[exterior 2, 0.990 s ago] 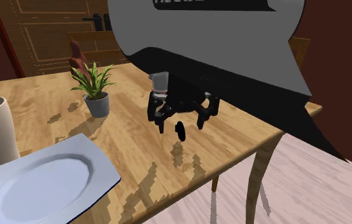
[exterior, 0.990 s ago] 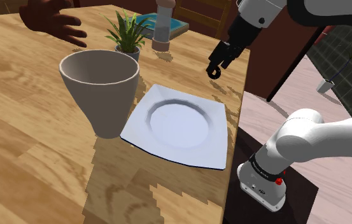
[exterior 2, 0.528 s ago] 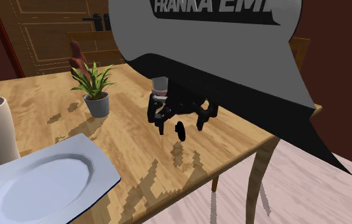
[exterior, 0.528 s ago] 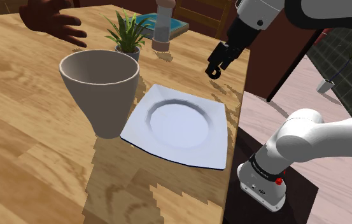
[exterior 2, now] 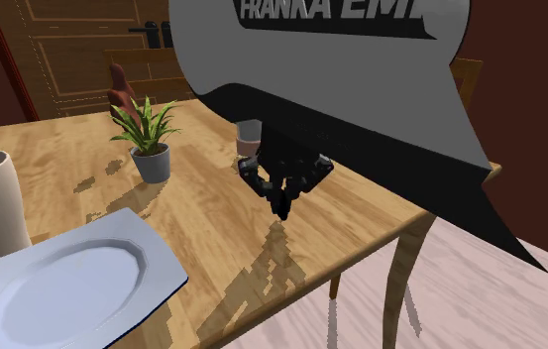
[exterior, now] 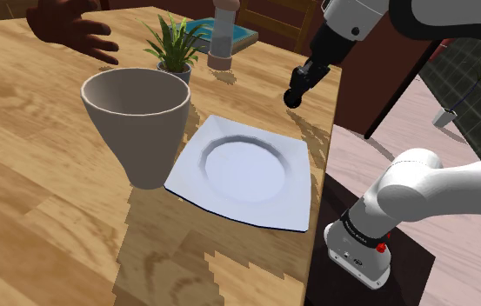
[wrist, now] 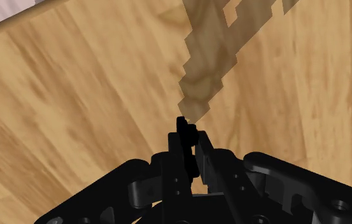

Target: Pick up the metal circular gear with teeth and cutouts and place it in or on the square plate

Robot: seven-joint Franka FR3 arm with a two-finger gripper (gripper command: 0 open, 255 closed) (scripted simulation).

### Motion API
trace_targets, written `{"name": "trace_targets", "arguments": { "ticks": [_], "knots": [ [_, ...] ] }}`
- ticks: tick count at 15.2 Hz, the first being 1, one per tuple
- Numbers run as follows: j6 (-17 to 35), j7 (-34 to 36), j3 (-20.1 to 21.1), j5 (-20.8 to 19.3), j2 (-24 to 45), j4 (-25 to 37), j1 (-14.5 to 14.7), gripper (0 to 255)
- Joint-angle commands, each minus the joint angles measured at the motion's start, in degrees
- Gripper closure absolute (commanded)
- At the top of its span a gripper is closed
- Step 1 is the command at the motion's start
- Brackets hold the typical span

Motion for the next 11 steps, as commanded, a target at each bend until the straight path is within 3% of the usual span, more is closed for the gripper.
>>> {"name": "trace_targets", "arguments": {
  "ticks": [1, 11],
  "knots": [
    [0.0, 0.0, 0.0, 0.0, 0.0, 0.0, 0.0, 255],
    [-5.26, 0.23, -0.88, -1.01, 2.01, 7.26, -0.66, 255]
  ]
}}
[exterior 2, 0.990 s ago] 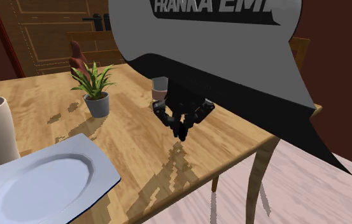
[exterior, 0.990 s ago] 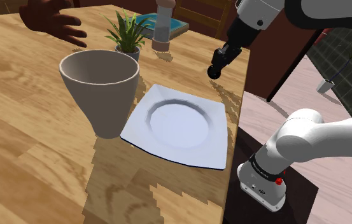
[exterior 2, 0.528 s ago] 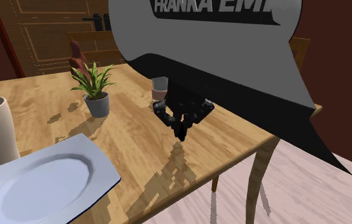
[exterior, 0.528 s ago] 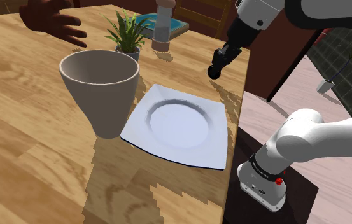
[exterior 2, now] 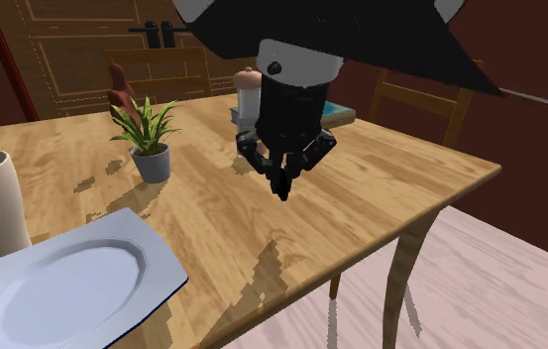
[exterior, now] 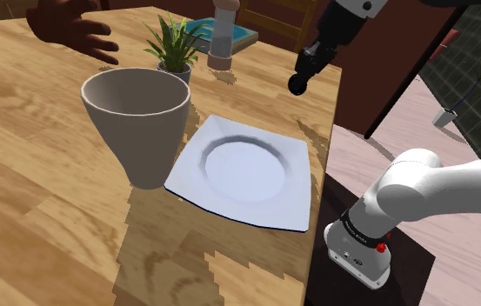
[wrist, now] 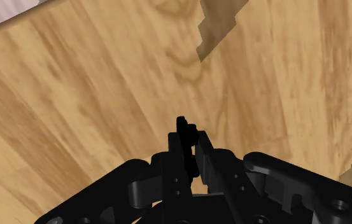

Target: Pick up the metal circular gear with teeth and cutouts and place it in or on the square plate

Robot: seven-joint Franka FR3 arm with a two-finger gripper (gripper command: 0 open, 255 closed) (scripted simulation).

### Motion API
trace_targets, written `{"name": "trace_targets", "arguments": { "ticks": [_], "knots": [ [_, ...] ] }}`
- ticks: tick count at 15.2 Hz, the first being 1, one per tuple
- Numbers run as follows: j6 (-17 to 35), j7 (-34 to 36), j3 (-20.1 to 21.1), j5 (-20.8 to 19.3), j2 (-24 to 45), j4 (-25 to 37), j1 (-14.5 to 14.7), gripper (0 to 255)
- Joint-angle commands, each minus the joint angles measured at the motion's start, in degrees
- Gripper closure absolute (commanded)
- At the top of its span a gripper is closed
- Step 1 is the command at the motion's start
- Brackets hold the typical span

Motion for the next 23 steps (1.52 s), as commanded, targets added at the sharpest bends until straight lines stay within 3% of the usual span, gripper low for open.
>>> {"name": "trace_targets", "arguments": {
  "ticks": [1, 11, 23],
  "knots": [
    [-1.45, 0.08, -0.22, -0.24, 0.45, 1.88, -0.13, 255],
    [-7.5, 0.44, -0.95, -1.23, 3.64, 11.12, -0.83, 255],
    [-9.87, 16.79, 14.64, 5.52, 5.54, 18.62, 0.7, 255]
  ]
}}
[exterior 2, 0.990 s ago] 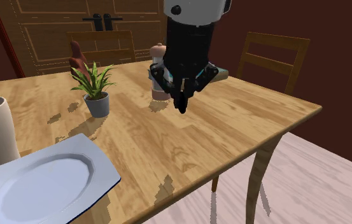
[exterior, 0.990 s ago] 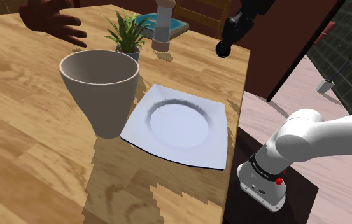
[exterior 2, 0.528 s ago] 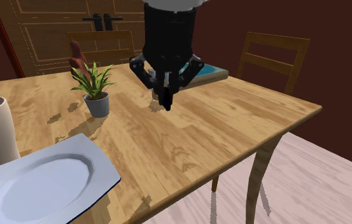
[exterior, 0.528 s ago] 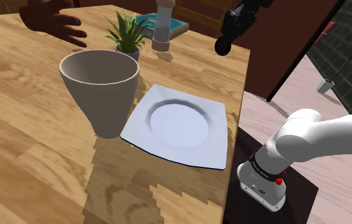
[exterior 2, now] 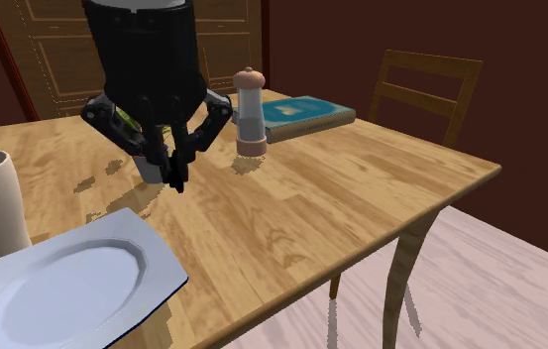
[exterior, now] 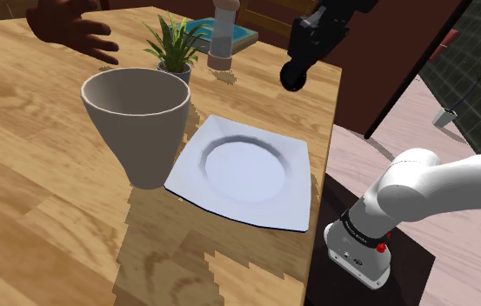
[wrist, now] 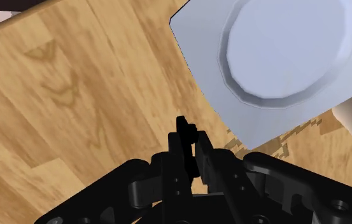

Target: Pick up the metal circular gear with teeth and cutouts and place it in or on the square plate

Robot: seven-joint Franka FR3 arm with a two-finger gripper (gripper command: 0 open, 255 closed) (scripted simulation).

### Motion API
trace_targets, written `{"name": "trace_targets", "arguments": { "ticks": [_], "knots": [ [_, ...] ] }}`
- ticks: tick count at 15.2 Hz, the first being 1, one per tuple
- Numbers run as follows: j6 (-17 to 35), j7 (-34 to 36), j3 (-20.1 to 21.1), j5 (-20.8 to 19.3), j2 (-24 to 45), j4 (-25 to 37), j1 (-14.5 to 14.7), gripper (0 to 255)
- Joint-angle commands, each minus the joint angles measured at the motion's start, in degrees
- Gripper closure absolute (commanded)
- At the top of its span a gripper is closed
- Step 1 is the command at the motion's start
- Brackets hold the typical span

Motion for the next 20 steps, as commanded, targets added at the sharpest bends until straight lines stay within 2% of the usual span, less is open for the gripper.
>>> {"name": "trace_targets", "arguments": {
  "ticks": [1, 7, 8, 20],
  "knots": [
    [-0.44, 2.88, 2.76, 0.88, 0.99, 2.12, -0.14, 255],
    [-1.14, 11.52, 12.05, 2.59, 5.22, 9.6, -1.91, 255],
    [-1.3, 13.73, 14.64, 2.73, 6.55, 11.82, -2.72, 255],
    [6.71, 12.78, 15.66, 5.36, 2.48, 0.02, -0.5, 255]
  ]
}}
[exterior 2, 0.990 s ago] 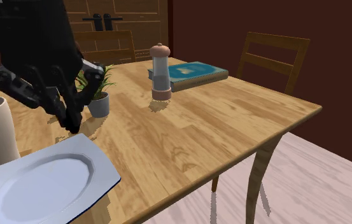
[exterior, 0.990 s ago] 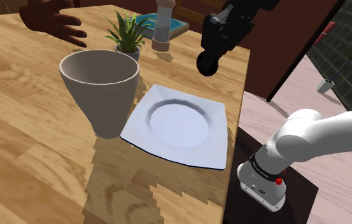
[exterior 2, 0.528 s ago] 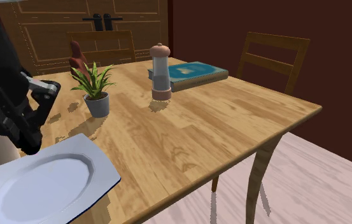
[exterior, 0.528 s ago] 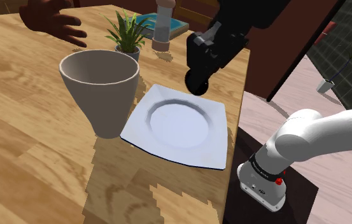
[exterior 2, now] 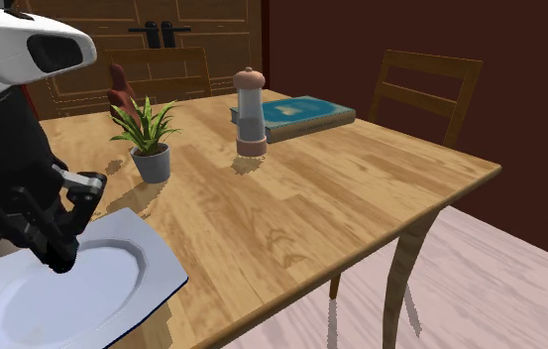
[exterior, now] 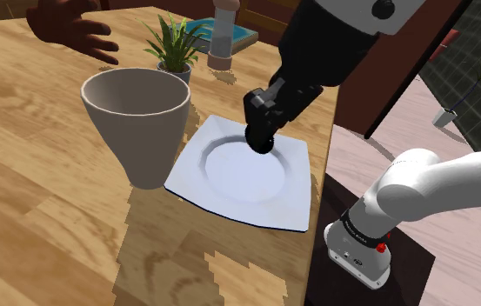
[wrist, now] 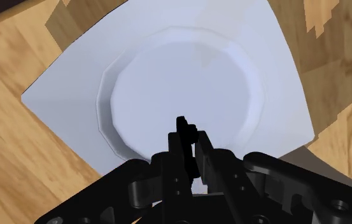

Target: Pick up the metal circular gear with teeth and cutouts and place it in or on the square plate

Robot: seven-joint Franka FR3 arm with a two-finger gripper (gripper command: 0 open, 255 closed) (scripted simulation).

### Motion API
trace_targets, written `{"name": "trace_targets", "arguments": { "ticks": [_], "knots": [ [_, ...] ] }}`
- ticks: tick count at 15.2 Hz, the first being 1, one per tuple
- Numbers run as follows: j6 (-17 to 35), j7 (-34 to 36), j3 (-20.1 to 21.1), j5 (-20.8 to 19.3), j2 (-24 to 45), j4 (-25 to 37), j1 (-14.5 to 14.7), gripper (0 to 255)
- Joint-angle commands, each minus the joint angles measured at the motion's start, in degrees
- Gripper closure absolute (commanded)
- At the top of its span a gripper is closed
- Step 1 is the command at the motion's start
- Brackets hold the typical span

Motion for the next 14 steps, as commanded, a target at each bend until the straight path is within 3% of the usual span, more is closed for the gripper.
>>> {"name": "trace_targets", "arguments": {
  "ticks": [1, 11, 12, 14],
  "knots": [
    [1.34, -0.13, 0.22, 0.49, -0.68, -1.97, 0.43, 255],
    [2.56, -0.21, 0.53, 0.9, -1.13, -3.59, 0.72, 255],
    [2.56, -0.21, 0.53, 0.9, -1.13, -3.59, 0.72, 0],
    [2.56, -0.21, 0.53, 0.9, -1.13, -3.59, 0.72, 0]
  ]
}}
